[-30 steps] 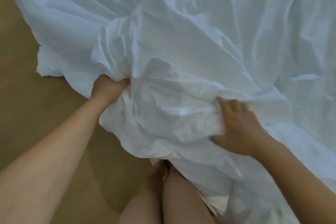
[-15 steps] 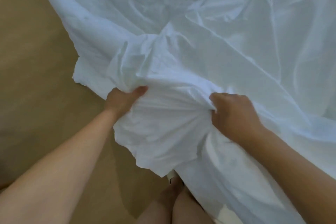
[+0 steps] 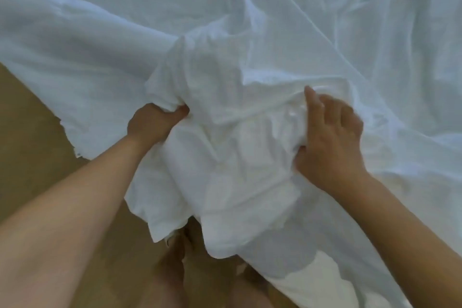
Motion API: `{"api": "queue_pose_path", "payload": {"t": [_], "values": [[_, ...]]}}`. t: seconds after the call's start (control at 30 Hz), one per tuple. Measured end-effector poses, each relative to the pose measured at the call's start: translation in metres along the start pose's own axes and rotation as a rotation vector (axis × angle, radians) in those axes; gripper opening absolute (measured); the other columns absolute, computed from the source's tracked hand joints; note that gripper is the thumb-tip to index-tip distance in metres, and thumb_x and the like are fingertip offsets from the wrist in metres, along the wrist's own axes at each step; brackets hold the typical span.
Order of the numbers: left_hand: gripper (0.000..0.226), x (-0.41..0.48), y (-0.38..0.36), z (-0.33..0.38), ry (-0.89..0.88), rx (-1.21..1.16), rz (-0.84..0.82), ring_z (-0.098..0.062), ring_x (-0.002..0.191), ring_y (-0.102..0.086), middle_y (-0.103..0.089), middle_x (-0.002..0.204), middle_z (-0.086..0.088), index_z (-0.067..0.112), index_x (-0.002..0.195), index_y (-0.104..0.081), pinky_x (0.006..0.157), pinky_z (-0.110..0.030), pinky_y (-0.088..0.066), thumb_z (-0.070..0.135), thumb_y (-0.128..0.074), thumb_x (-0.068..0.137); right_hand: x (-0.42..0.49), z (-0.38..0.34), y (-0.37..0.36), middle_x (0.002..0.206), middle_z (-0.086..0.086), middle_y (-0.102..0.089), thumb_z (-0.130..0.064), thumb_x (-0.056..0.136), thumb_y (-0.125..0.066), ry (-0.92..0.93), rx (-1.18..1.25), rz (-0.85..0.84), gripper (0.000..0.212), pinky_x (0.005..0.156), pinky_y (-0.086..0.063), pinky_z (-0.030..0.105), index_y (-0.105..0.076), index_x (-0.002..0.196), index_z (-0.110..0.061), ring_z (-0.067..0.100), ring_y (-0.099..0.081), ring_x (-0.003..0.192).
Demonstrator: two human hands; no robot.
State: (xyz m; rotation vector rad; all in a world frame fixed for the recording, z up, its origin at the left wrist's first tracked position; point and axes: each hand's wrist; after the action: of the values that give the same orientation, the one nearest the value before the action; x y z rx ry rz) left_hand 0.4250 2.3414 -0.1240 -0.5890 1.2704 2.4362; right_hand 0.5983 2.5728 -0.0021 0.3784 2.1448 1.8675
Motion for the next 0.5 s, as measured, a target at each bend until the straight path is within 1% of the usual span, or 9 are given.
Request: {"api": "queue_pose_path", "payload": {"t": [0.07, 0.13, 0.17, 0.2, 0.3, 0.37, 0.43, 0.47, 0.5], "values": [[0.078, 0.005, 0.005, -0.003, -0.010, -0.117, -0.070, -0.027, 0.107, -0.061, -0.066, 0.117, -0.004, 0.020, 0.115, -0.064, 0.080, -0.032, -0.046, 0.079, -0.062, 0.063, -0.012, -0.066, -0.021, 0.145, 0.019, -0.024, -0.023, 0.057, -0.058, 0.229, 0.059, 0.024, 0.105, 0.111, -0.004, 0.053, -0.009, 0.149, -0.013, 0.039, -0.019, 0.135], [0.059, 0.005, 0.018, -0.010, 0.028, -0.341, -0.180, -0.019, 0.092, -0.066, -0.070, 0.097, 0.005, 0.025, 0.093, -0.068, 0.070, -0.029, -0.051, 0.072, -0.070, 0.058, -0.007, -0.117, -0.054, 0.154, 0.015, 0.004, -0.039, 0.071, -0.063, 0.375, -0.086, -0.181, 0.115, 0.109, 0.018, 0.052, 0.022, 0.147, -0.020, 0.037, 0.008, 0.141], [0.047, 0.004, 0.026, -0.016, 0.038, -0.445, -0.219, -0.016, 0.085, -0.067, -0.069, 0.089, 0.008, 0.027, 0.085, -0.067, 0.066, -0.028, -0.051, 0.064, -0.076, 0.058, 0.003, -0.131, -0.072, 0.154, 0.017, 0.015, -0.043, 0.078, -0.064, 0.354, -0.207, -0.315, 0.118, 0.108, 0.021, 0.054, 0.032, 0.142, -0.018, 0.038, 0.016, 0.141], [0.037, 0.005, 0.031, -0.024, 0.034, -0.501, -0.237, -0.012, 0.082, -0.066, -0.068, 0.085, 0.010, 0.027, 0.081, -0.066, 0.065, -0.026, -0.050, 0.055, -0.081, 0.060, 0.015, -0.136, -0.088, 0.154, 0.022, 0.018, -0.043, 0.084, -0.062, 0.323, -0.329, -0.403, 0.115, 0.108, 0.017, 0.057, 0.033, 0.142, -0.015, 0.040, 0.017, 0.141], [0.031, 0.003, 0.035, -0.043, -0.009, -0.566, -0.253, -0.006, 0.080, -0.063, -0.064, 0.085, 0.014, 0.028, 0.086, -0.064, 0.065, -0.023, -0.047, 0.035, -0.085, 0.064, 0.042, -0.132, -0.116, 0.154, 0.026, 0.003, -0.040, 0.092, -0.052, 0.253, -0.533, -0.471, 0.094, 0.113, -0.003, 0.058, 0.016, 0.148, -0.008, 0.041, -0.003, 0.143], [0.031, -0.001, 0.033, -0.047, -0.001, -0.656, -0.312, -0.006, 0.079, -0.065, -0.068, 0.087, 0.013, 0.028, 0.087, -0.065, 0.064, -0.021, -0.049, 0.030, -0.085, 0.064, 0.040, -0.130, -0.126, 0.149, 0.022, -0.023, -0.031, 0.095, -0.045, 0.270, -0.573, -0.431, 0.076, 0.110, -0.025, 0.050, -0.001, 0.149, -0.002, 0.037, -0.031, 0.133], [0.035, 0.000, 0.034, -0.049, 0.052, -0.744, -0.442, -0.014, 0.084, -0.069, -0.072, 0.094, 0.003, 0.025, 0.094, -0.067, 0.067, -0.025, -0.053, 0.021, -0.085, 0.064, 0.034, -0.132, -0.132, 0.126, 0.009, -0.055, -0.031, 0.086, -0.057, 0.313, -0.629, -0.377, 0.063, 0.090, -0.047, 0.035, -0.039, 0.140, -0.004, 0.024, -0.057, 0.108], [0.041, 0.002, 0.035, -0.054, 0.083, -0.795, -0.542, -0.019, 0.089, -0.070, -0.073, 0.099, -0.002, 0.022, 0.100, -0.066, 0.070, -0.028, -0.055, 0.016, -0.083, 0.062, 0.033, -0.133, -0.135, 0.108, 0.002, -0.065, -0.034, 0.075, -0.068, 0.350, -0.631, -0.340, 0.056, 0.077, -0.052, 0.029, -0.059, 0.124, -0.009, 0.017, -0.063, 0.092], [0.046, 0.004, 0.036, -0.060, 0.114, -0.862, -0.655, -0.023, 0.092, -0.069, -0.072, 0.104, -0.006, 0.020, 0.104, -0.065, 0.072, -0.031, -0.056, 0.012, -0.077, 0.061, 0.034, -0.132, -0.137, 0.093, -0.002, -0.067, -0.034, 0.063, -0.076, 0.374, -0.616, -0.309, 0.049, 0.067, -0.052, 0.026, -0.069, 0.107, -0.014, 0.014, -0.064, 0.079]]}}
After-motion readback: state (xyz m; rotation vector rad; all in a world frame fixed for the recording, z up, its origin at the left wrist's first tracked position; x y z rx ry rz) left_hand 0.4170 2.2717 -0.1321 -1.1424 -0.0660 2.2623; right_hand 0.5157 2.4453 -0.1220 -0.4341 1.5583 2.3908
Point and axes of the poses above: each hand's wrist, its own x-axis towards the middle knuckle, its own y-axis out of the back of the hand, z = x × y
